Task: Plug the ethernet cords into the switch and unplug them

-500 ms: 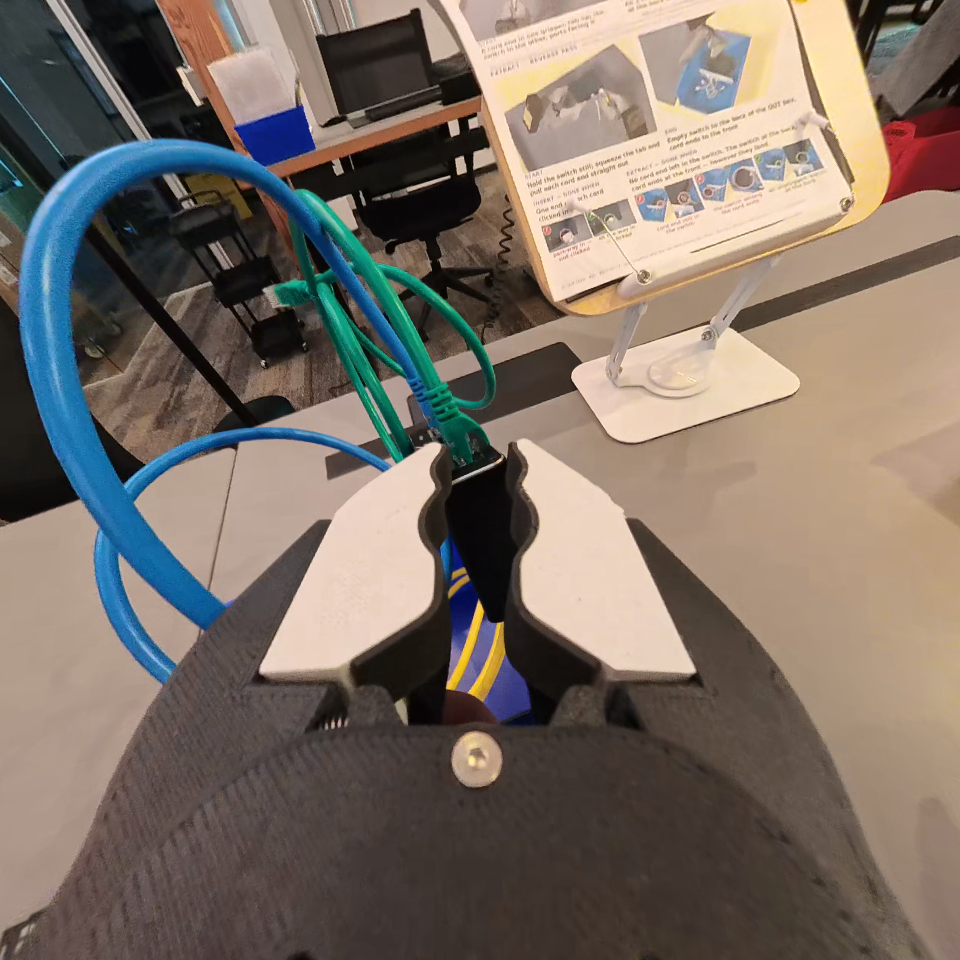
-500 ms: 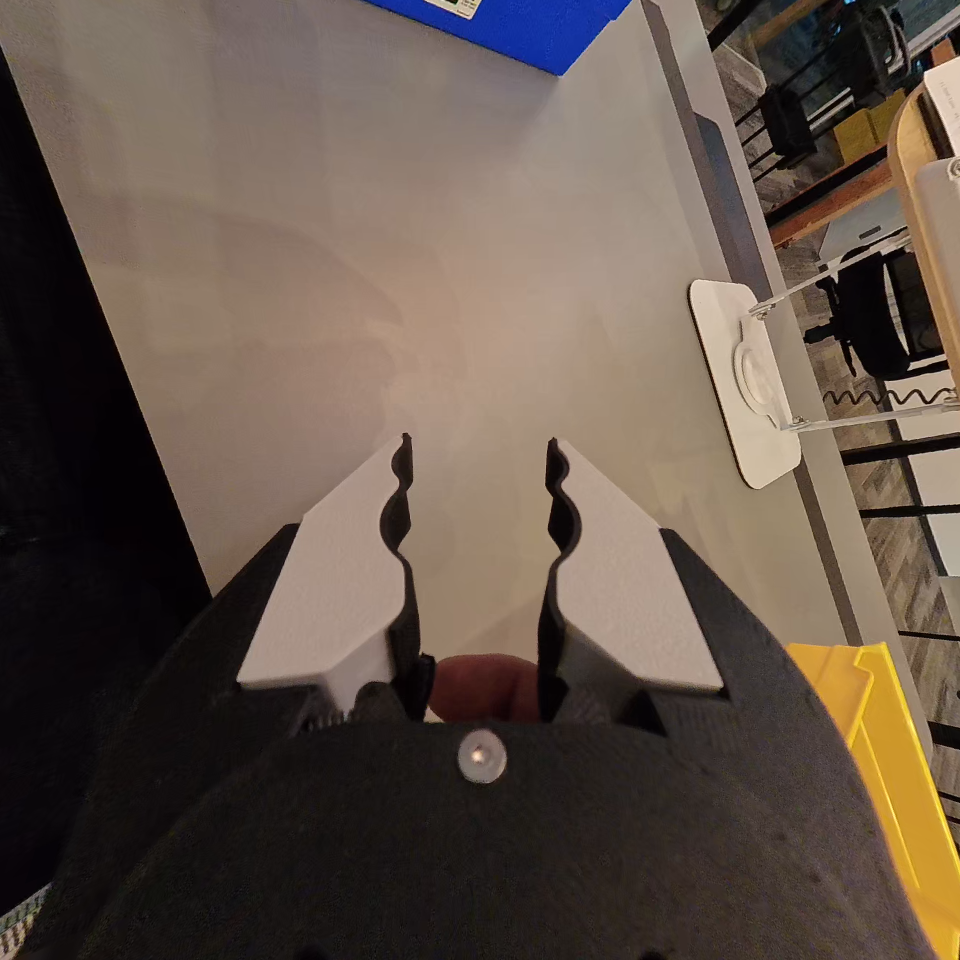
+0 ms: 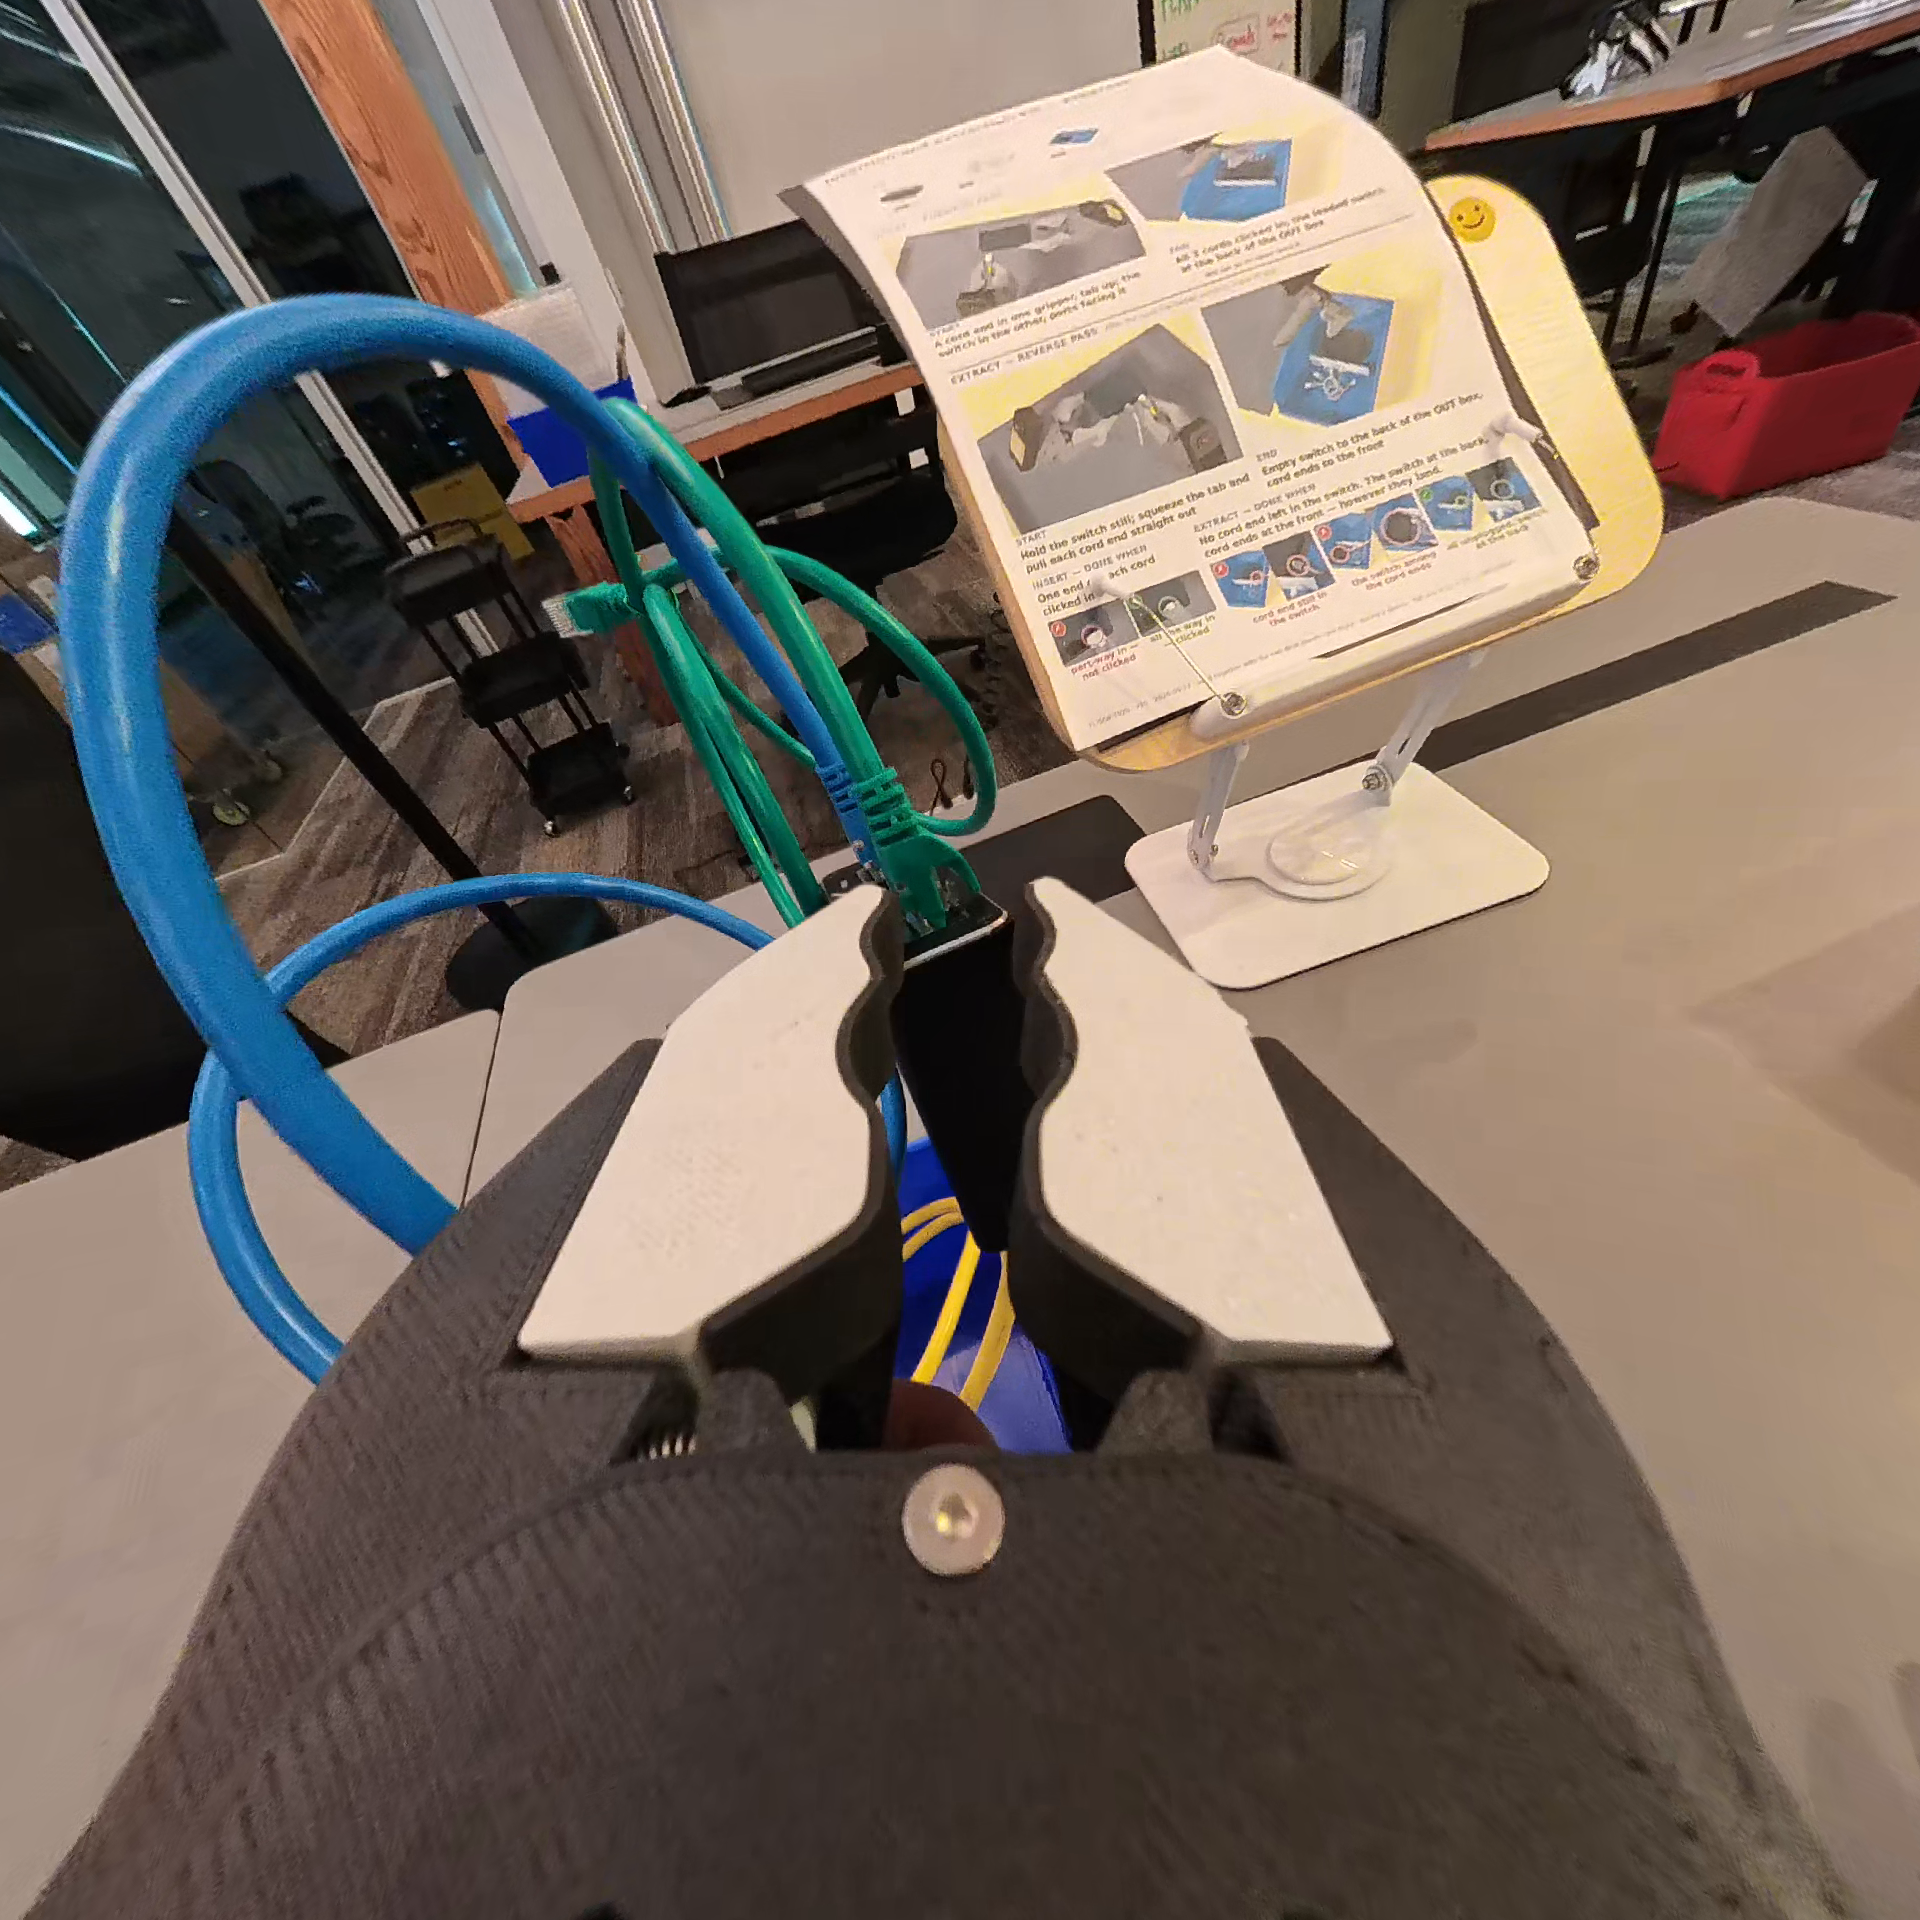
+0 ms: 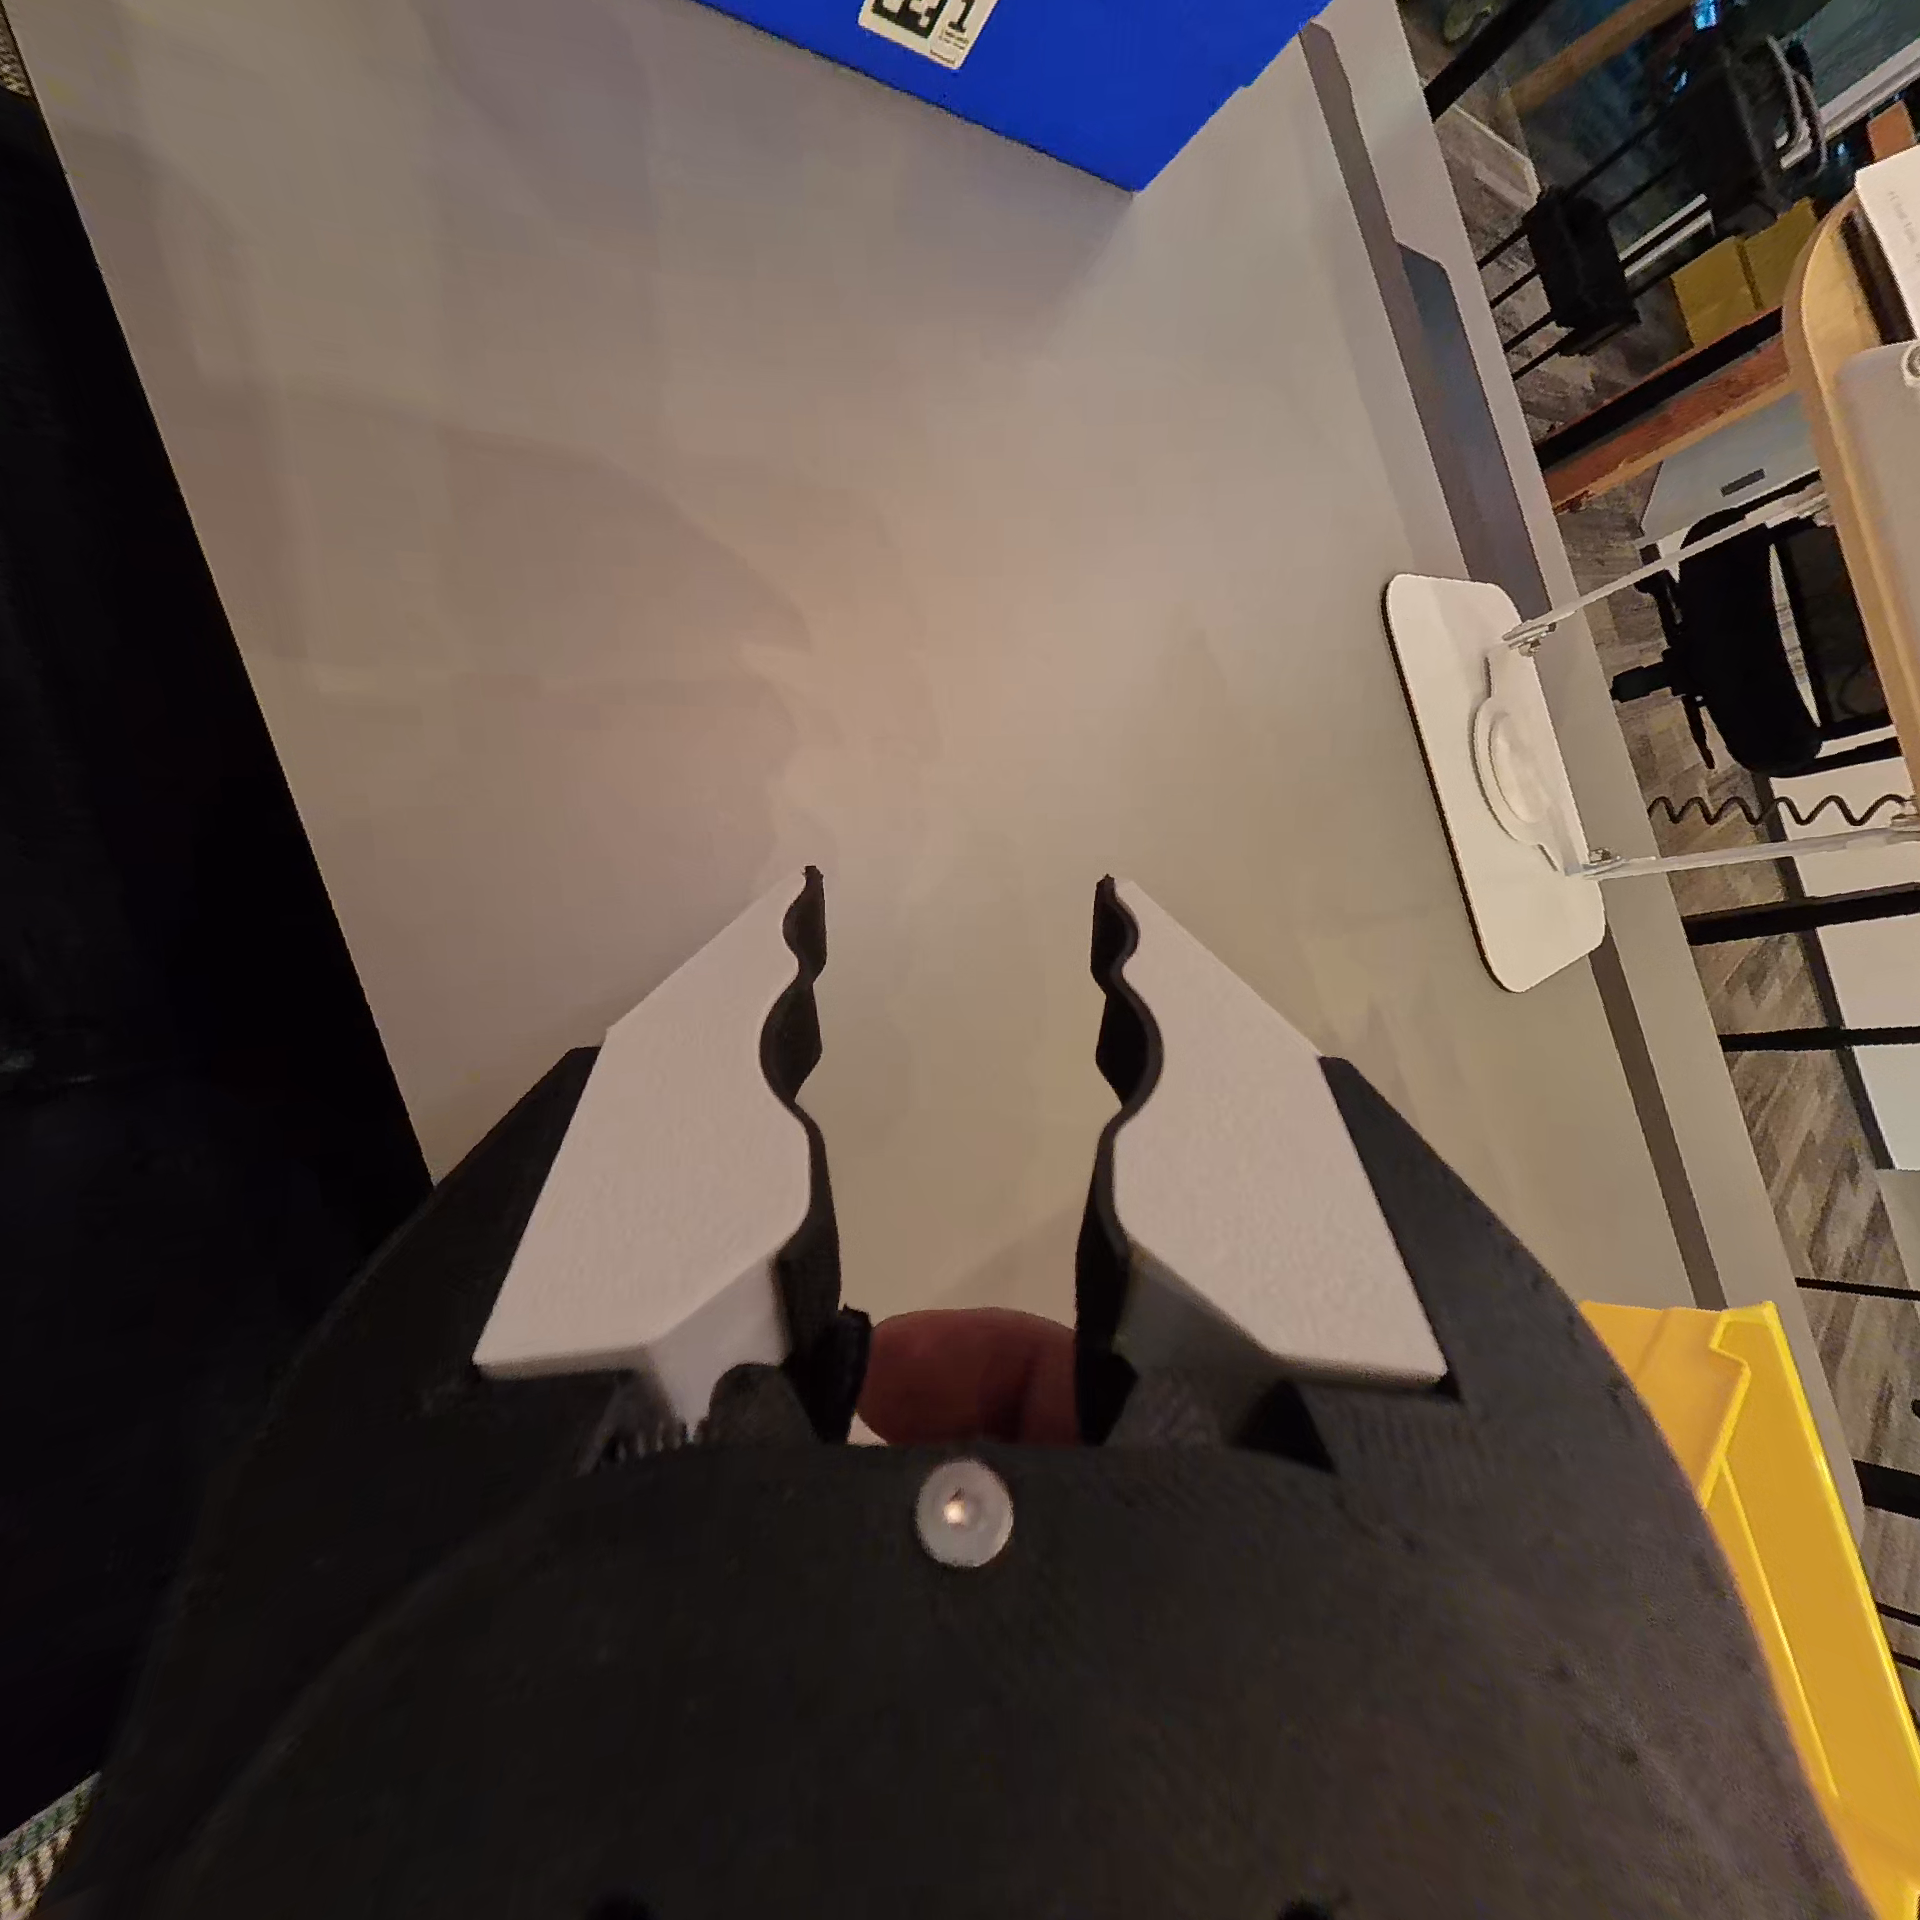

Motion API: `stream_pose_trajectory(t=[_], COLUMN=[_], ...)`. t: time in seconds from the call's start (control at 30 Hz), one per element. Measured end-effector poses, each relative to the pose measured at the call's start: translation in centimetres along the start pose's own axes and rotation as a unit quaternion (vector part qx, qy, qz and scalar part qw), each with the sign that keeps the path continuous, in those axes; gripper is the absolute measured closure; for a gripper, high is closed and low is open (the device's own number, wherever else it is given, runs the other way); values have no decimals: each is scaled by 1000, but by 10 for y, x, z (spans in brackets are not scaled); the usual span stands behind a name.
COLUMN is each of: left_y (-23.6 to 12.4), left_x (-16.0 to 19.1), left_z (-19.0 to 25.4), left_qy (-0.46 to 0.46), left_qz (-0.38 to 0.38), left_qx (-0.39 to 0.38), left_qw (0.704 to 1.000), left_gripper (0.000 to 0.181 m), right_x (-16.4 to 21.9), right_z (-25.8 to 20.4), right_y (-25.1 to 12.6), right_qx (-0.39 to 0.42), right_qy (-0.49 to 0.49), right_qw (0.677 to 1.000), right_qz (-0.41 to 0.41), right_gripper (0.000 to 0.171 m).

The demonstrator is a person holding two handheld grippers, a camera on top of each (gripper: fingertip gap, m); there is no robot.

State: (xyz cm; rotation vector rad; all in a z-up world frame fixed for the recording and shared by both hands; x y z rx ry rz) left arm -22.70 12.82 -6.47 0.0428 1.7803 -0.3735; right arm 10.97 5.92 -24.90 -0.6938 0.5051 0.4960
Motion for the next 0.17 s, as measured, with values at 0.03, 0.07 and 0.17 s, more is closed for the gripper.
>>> stream_pose_trajectory(t=[0.03, 0.07, 0.17], left_y=[0, 0, 0], left_x=[-2, -4, -11], left_z=[1, 2, 4], left_qy=[1, 2, 4], left_qz=[2, 5, 14], left_qx=[1, 2, 5], left_qw=[1000, 1000, 1000], left_gripper=[162, 162, 162], right_x=[0, 0, 0], right_z=[0, 0, -1], right_y=[0, 0, 0], right_qx=[0, -1, -2], right_qy=[0, -1, -2], right_qw=[1000, 1000, 1000], right_qz=[0, 0, 1], right_gripper=[122, 122, 122])
Point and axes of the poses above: each gripper's, where its closed fingertips meet, y out along the fingers, x out of its underside, z = x × y across the jaws, the point moved 10 cm from there along -y, back along the fingers, and after that the axes turned 12 degrees about x, right-handed, at the moved point
